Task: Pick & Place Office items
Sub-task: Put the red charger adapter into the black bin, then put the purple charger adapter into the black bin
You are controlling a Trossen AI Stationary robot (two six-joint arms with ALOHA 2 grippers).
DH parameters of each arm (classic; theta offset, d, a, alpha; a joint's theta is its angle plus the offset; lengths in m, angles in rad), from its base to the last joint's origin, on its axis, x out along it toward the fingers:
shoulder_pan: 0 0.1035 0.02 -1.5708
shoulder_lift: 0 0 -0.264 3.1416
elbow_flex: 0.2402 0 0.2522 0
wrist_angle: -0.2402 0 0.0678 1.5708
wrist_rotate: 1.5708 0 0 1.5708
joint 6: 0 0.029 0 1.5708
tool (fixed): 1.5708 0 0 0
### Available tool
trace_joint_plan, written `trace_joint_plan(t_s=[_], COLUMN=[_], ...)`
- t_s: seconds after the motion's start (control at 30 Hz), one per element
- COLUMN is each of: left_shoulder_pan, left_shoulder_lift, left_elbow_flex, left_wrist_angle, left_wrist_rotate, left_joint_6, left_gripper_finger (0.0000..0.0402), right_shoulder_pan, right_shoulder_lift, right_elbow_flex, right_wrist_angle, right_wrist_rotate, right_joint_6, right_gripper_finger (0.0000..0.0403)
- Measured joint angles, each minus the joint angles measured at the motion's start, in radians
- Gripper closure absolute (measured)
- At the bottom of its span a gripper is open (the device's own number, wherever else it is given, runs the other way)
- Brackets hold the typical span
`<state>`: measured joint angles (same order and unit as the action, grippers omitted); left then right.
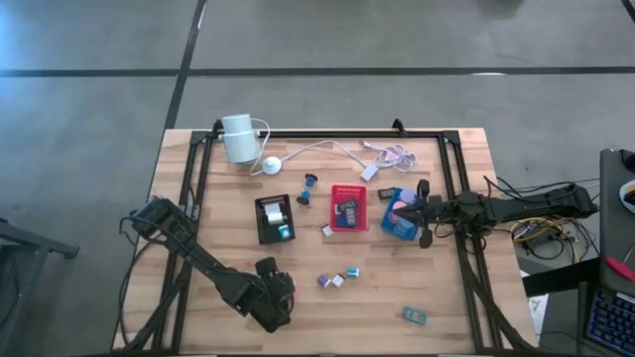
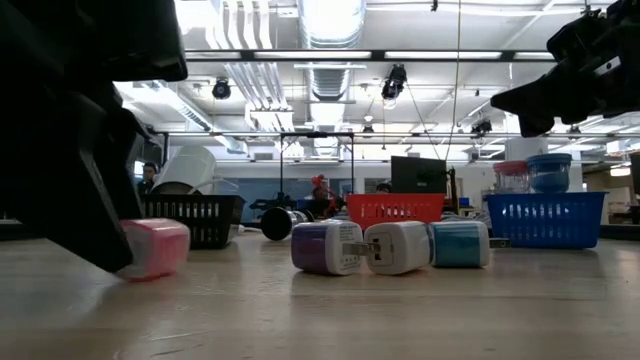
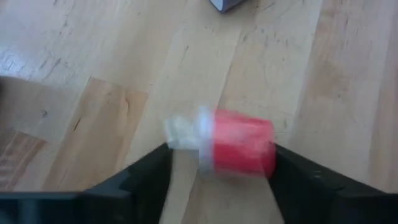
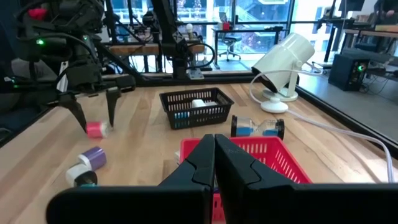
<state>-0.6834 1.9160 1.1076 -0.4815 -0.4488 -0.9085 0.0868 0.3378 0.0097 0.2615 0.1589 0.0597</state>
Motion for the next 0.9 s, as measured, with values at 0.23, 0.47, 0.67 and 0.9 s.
trace_joint_plan(t_s=[0.23, 0.47, 0.67, 0.9], left_shoulder_pan=[0.0, 0.0, 0.0, 0.014], left_shoulder_lift=[-0.003, -0.004, -0.006, -0.013], left_elbow_flex=[0.0, 0.0, 0.0, 0.02], left_wrist_angle=[0.016, 0.022, 0.026, 0.07], left_wrist_rotate=[0.012, 0.018, 0.014, -0.038], left_joint_6=[0.034, 0.044, 0.014, 0.102], left_gripper_finger=[0.026, 0.0296, 0.0252, 0.0193], right_shoulder_pan=[0.0, 0.0, 0.0, 0.0], right_shoulder_lift=[0.0, 0.0, 0.0, 0.0], right_elbow_flex=[0.0, 0.0, 0.0, 0.0], right_wrist_angle=[0.0, 0.0, 0.0, 0.001], right_wrist_rotate=[0.0, 0.0, 0.0, 0.0], right_joint_6=[0.0, 0.0, 0.0, 0.0], right_gripper_finger=[0.0394, 0.0394, 0.0394, 0.0394])
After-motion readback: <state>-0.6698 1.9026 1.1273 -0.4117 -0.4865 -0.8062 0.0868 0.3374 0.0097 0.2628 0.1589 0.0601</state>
